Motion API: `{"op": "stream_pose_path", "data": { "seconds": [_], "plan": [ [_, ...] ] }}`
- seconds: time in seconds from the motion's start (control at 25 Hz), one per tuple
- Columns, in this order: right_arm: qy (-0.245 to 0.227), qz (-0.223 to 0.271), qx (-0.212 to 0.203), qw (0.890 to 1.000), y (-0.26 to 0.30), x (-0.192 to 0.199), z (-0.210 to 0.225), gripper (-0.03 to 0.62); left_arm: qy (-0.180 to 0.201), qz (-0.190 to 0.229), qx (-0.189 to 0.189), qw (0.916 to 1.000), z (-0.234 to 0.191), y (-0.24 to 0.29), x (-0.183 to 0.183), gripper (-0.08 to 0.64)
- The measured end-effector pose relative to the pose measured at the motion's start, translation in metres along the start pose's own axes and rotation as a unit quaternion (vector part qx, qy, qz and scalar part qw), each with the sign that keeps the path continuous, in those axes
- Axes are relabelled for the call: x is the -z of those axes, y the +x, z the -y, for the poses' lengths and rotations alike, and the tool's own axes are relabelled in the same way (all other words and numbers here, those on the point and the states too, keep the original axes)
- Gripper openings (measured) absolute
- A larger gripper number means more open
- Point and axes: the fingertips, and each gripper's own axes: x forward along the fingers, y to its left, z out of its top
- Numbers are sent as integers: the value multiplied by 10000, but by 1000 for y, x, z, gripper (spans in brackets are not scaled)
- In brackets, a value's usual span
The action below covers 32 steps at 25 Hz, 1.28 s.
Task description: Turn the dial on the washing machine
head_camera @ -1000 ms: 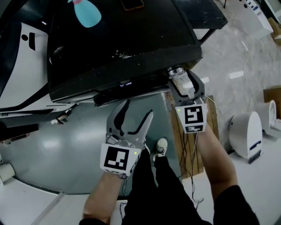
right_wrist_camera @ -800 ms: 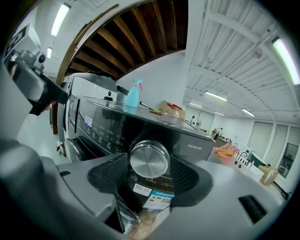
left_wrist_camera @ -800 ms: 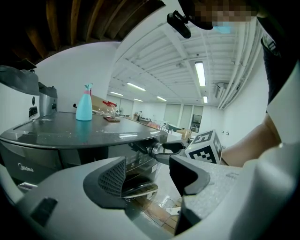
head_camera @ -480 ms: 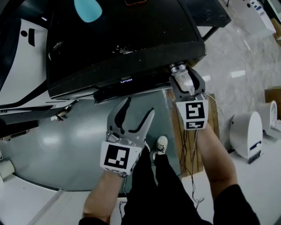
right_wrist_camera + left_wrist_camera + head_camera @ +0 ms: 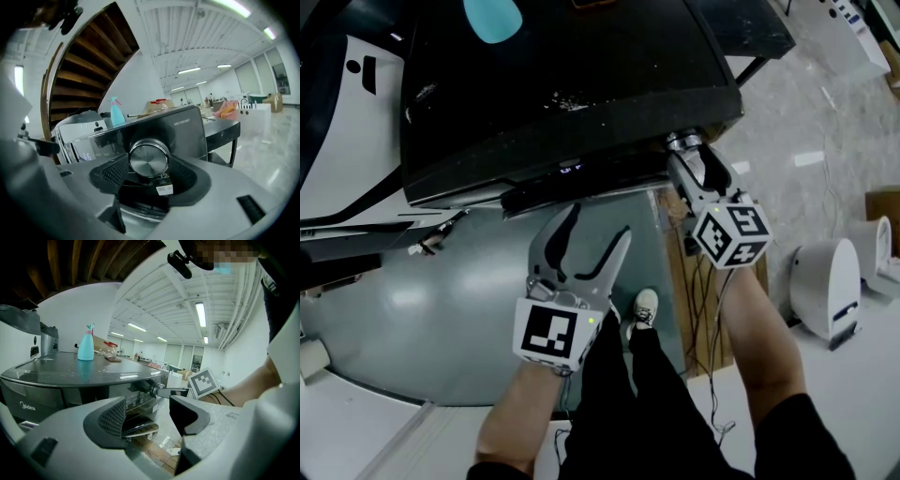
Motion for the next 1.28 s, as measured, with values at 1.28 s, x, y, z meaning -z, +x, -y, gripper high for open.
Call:
{"op": "stream_pose_path", "data": {
  "seconds": [1.28],
  "plan": [
    [-2695, -231, 407, 9619, -3, -1, -11, 296, -31, 17, 62, 10000, 2, 7, 2, 273]
  ]
}}
